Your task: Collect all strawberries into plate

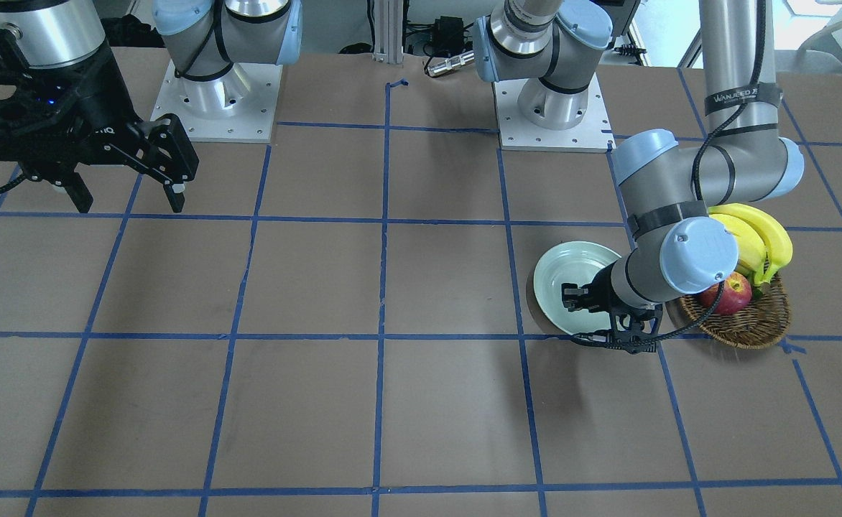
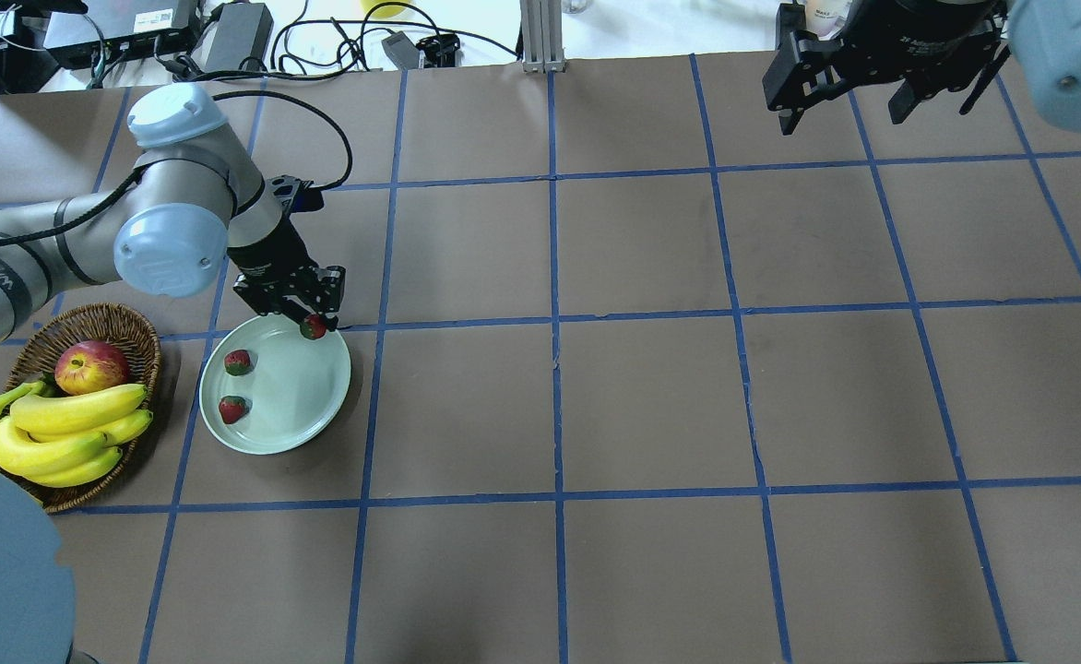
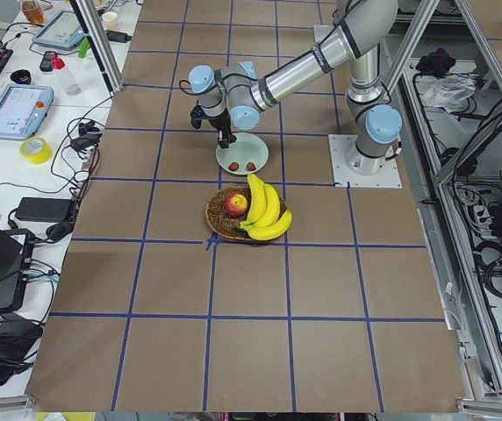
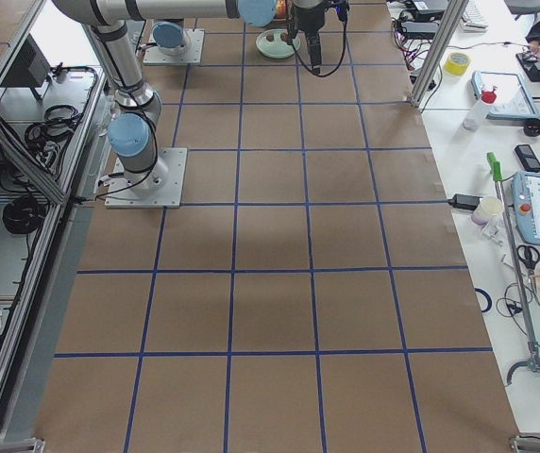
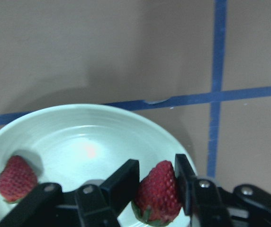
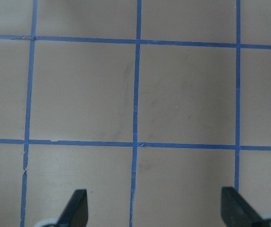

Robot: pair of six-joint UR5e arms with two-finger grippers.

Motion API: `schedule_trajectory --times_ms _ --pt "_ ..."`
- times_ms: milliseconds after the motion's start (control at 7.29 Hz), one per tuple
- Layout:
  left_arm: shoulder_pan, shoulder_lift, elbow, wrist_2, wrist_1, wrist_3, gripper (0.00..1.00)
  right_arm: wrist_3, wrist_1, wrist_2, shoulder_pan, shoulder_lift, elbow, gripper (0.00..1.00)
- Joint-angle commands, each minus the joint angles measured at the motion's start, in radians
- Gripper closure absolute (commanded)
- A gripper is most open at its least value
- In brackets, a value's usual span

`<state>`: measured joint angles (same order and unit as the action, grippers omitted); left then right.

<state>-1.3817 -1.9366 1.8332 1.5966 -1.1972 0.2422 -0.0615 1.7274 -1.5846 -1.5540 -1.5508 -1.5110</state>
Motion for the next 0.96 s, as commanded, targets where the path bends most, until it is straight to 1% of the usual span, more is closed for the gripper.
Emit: schedule_trajectory --times_ms 0,137,549,686,824 --pt "0.010 0.002 0.015 0.039 -0.004 0.002 0.68 0.000 0.000 0.000 0.000 0.000 0.000 0.00" --pt "0.010 0.008 0.014 0.039 -0.004 -0.003 0.01 0.000 0.000 0.000 0.000 0.000 0.000 0.00" --pt "0.009 0.034 -0.003 0.040 -0.001 0.000 0.00 0.000 0.000 0.000 0.000 0.000 0.000 0.00" --pt "0.004 0.060 -0.047 0.037 -0.016 0.002 0.00 0.002 0.000 0.000 0.000 0.000 0.000 0.00" --pt "-0.005 0.097 -0.087 0.040 -0.063 -0.001 0.00 0.002 0.000 0.000 0.000 0.000 0.000 0.00"
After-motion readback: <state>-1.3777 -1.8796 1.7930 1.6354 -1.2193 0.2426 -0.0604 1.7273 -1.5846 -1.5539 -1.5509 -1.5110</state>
